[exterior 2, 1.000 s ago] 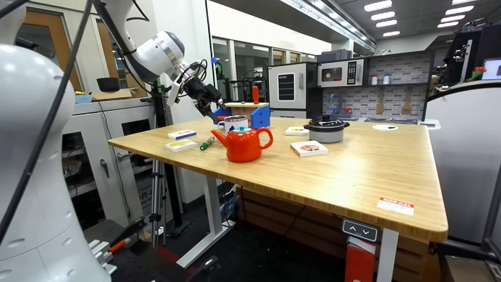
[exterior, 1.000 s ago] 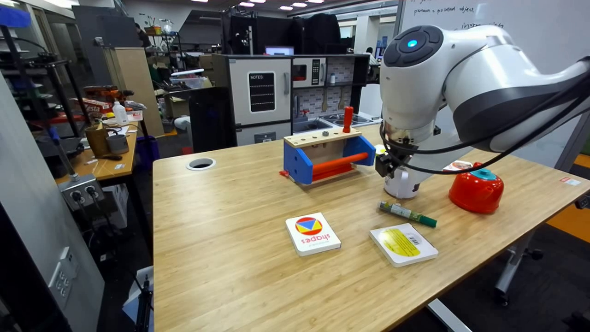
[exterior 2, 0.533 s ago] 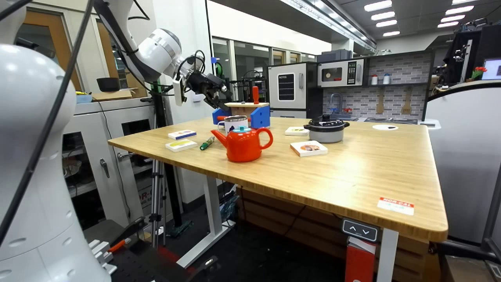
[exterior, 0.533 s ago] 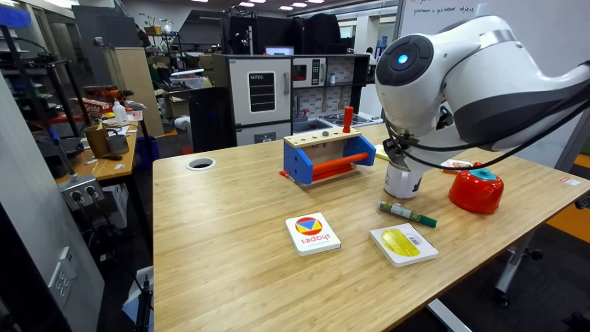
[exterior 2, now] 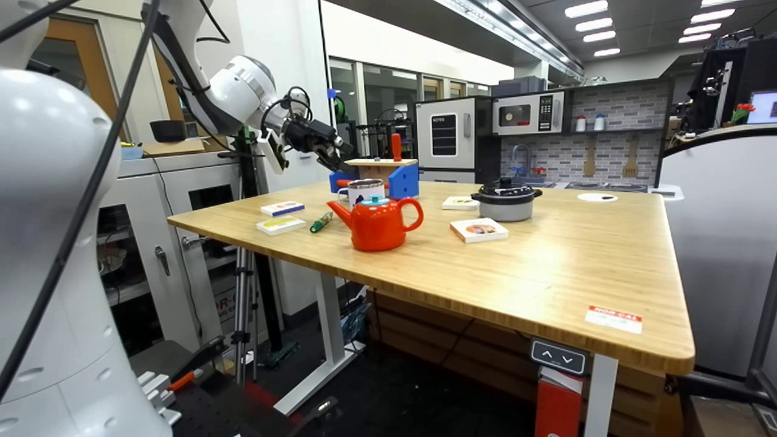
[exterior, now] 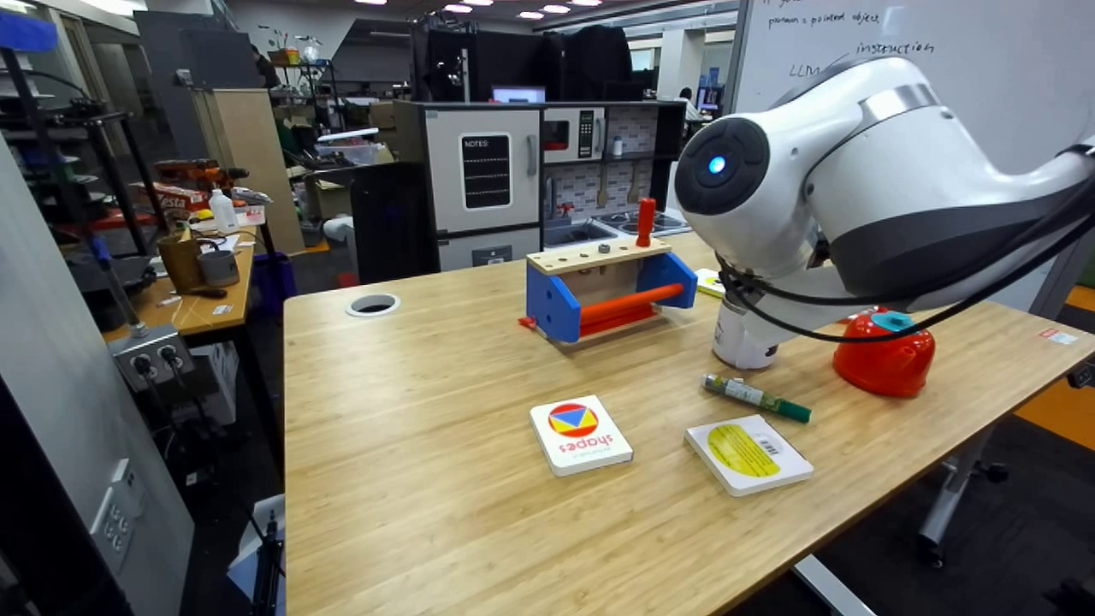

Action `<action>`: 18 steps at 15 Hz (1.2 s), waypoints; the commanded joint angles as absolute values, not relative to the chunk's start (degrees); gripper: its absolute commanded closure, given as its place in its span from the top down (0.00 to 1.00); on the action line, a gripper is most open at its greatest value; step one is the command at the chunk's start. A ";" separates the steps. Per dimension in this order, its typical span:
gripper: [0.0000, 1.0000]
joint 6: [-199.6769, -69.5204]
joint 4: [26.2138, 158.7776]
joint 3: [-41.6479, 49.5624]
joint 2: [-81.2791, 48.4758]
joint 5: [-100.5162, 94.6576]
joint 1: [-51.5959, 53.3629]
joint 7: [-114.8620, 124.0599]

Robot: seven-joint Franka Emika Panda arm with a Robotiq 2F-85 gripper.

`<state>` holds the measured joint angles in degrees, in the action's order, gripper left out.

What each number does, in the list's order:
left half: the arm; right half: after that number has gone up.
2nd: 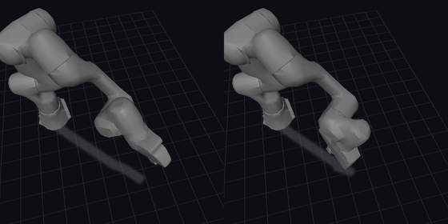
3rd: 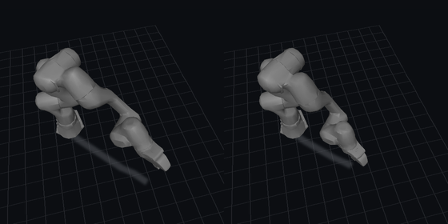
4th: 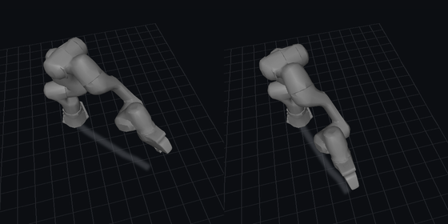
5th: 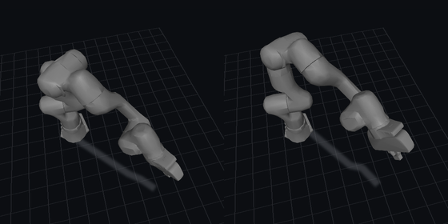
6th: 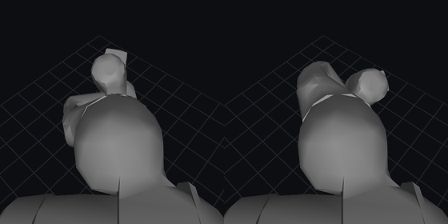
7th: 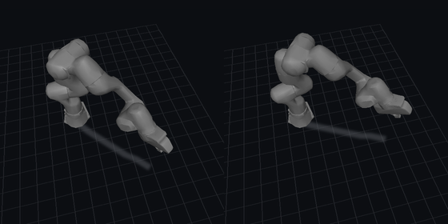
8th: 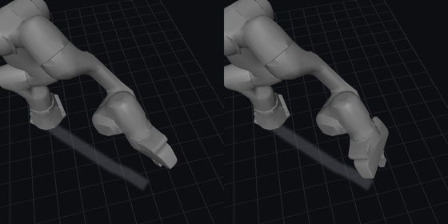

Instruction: Put the mug on the book

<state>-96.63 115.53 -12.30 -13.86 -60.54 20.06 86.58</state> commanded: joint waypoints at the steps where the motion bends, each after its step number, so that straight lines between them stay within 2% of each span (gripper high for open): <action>1: 1.00 -92.87 113.25 -13.16 -15.59 -61.22 20.45 88.75; 14: 1.00 -94.59 113.88 -14.50 -14.61 -60.49 20.33 88.23; 18: 1.00 -94.87 113.10 -11.90 -15.66 -66.60 18.31 85.33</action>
<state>-94.82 114.11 -12.72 -14.58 -62.57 19.74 87.58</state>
